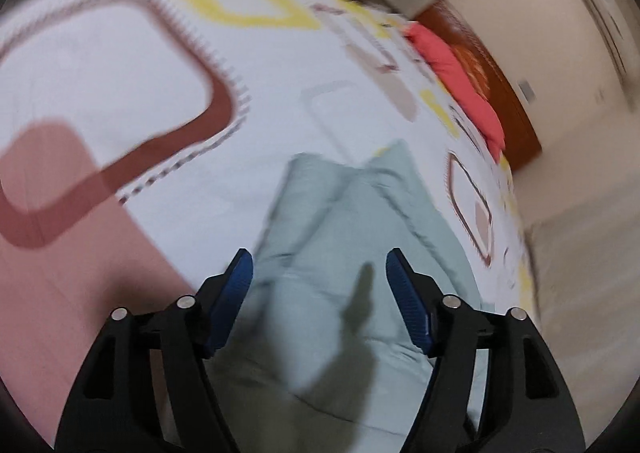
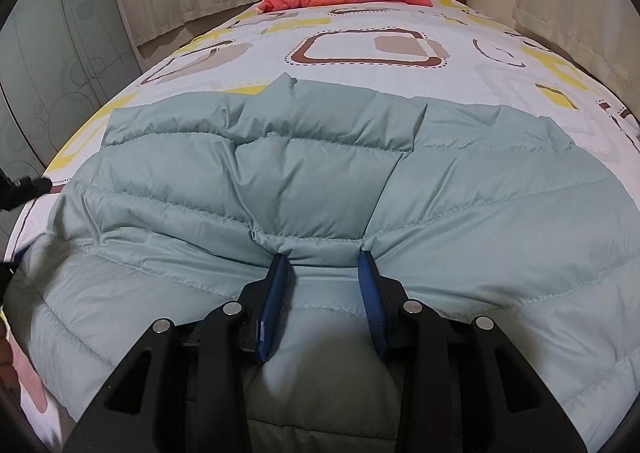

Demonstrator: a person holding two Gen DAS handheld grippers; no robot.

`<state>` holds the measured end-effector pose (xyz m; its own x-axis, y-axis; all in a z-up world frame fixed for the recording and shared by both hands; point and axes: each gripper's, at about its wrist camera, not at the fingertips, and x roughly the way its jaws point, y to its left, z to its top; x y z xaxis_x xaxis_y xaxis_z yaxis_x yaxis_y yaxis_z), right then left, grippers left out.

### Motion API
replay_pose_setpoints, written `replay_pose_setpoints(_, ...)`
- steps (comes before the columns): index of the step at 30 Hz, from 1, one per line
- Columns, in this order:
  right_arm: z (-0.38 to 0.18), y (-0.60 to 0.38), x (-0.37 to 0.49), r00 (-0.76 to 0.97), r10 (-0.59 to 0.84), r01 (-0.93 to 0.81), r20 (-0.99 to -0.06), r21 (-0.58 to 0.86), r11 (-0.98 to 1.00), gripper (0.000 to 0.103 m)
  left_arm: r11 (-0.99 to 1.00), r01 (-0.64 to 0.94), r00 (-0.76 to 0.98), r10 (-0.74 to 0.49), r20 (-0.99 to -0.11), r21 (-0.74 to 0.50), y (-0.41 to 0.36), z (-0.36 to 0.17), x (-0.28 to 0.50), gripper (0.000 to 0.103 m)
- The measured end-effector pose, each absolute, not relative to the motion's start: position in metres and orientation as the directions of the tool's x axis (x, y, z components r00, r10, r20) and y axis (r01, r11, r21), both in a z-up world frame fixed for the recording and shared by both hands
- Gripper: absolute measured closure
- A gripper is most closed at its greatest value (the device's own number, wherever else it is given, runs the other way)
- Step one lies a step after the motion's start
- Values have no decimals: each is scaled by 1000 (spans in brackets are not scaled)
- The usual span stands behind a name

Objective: Fold large clothes

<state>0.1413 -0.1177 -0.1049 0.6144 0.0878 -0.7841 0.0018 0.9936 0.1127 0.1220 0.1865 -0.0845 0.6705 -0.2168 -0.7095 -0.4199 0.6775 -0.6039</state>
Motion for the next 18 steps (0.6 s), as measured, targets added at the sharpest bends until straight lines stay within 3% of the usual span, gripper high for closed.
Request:
replay_pose_setpoints(3,-105,-118,141,616,91,1,-782,116,993,65,568,-446,642,-336,-689,-692,198,-111,124,33)
replay_pose_setpoints(6,-105,-119,141,616,91,1,-782,116,993,65,550,-424,661,-354,-661,-719,197,-114,123,27)
replay_pose_setpoints(12,-105,-119,141,617,92,1,-781,118,993,65,473,-330,653,-511,-560,-817,177,-123,132,27)
replay_pose_setpoints(14,-105,-119,141,617,93,0,-781,118,993,65,468,-302,663,-523,-535,-831,173,-123,133,30)
replay_pose_setpoints(18,-104,-119,141,618,90,-1,-781,114,994,65,480,-347,650,-496,-576,-805,175,-136,134,42)
